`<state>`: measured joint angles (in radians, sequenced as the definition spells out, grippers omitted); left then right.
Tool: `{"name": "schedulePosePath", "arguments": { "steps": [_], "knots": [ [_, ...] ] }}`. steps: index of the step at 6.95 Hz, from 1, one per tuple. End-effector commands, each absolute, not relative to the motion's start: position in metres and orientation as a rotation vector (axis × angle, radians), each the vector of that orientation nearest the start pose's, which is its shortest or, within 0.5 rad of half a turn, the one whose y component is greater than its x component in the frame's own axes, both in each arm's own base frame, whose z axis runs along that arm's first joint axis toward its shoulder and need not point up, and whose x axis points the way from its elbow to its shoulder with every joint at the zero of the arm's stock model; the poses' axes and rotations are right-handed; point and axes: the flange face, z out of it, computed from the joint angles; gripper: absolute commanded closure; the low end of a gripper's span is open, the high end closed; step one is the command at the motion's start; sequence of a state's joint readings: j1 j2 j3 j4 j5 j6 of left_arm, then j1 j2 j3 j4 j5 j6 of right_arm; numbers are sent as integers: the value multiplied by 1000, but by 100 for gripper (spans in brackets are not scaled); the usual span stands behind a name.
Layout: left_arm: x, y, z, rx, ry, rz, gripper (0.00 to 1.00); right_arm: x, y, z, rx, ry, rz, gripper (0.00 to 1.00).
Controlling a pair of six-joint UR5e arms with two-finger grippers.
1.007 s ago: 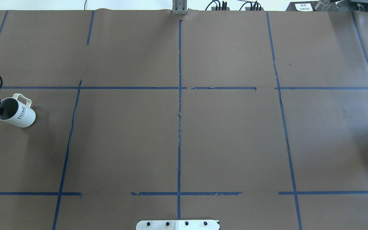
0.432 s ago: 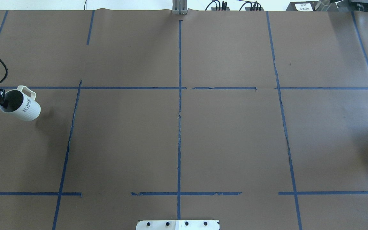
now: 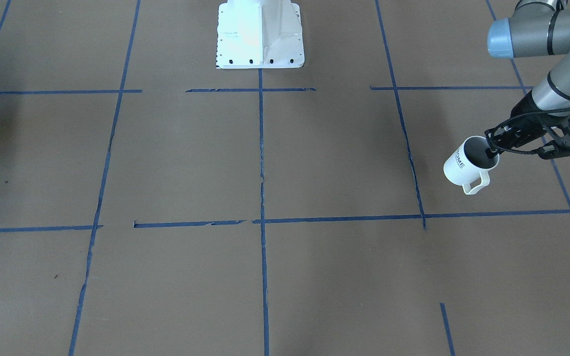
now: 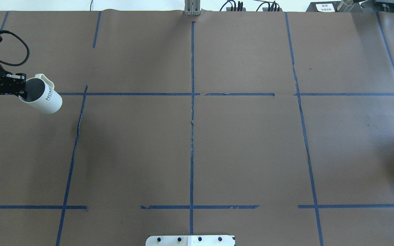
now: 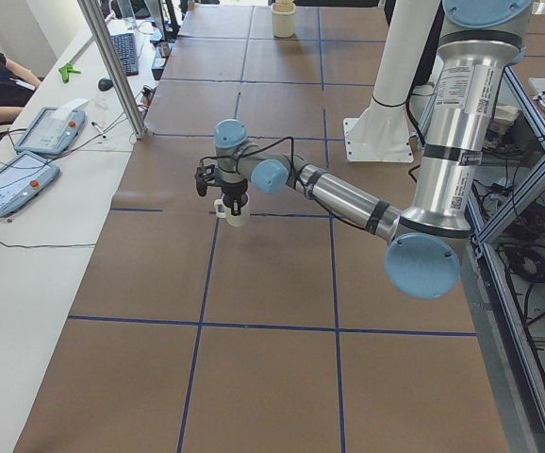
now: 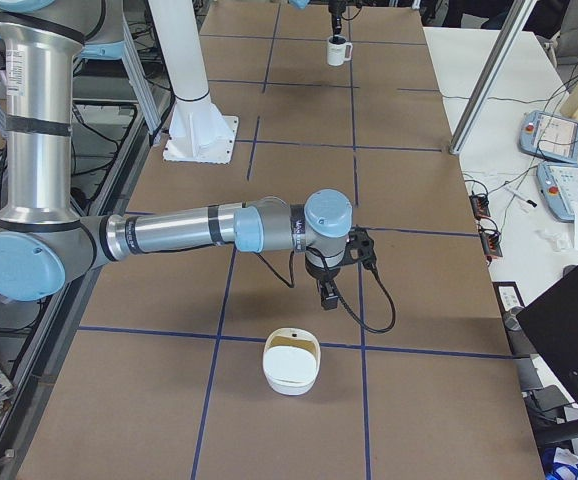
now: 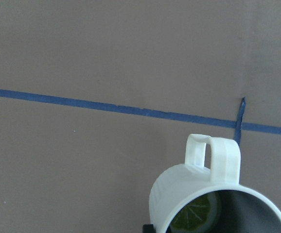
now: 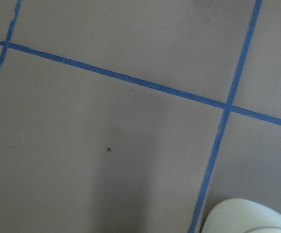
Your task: Left arm hands cup to right arm to dump lemon
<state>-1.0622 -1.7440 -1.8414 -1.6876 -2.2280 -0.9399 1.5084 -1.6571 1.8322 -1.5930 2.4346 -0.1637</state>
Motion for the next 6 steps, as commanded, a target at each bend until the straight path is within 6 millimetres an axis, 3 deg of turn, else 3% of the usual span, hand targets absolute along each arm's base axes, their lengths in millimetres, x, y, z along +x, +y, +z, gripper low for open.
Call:
{"name": "schedulePosePath", "arguments": {
  "steps": [1, 2, 4, 5, 6],
  "knots": [
    [251, -523, 378, -90, 870, -330, 100, -11, -478, 538, 297, -862, -419, 1],
    [269, -523, 355, -117, 893, -386, 100, -37, -498, 512, 340, -861, -486, 1],
    [328, -506, 307, -165, 935, -382, 100, -112, -526, 461, 375, -897, -627, 3],
    [341, -502, 296, -189, 940, -398, 100, -133, -533, 436, 411, -903, -667, 9],
    [349, -501, 282, -210, 927, -411, 100, -160, -535, 414, 459, -922, -719, 9]
  ]
}}
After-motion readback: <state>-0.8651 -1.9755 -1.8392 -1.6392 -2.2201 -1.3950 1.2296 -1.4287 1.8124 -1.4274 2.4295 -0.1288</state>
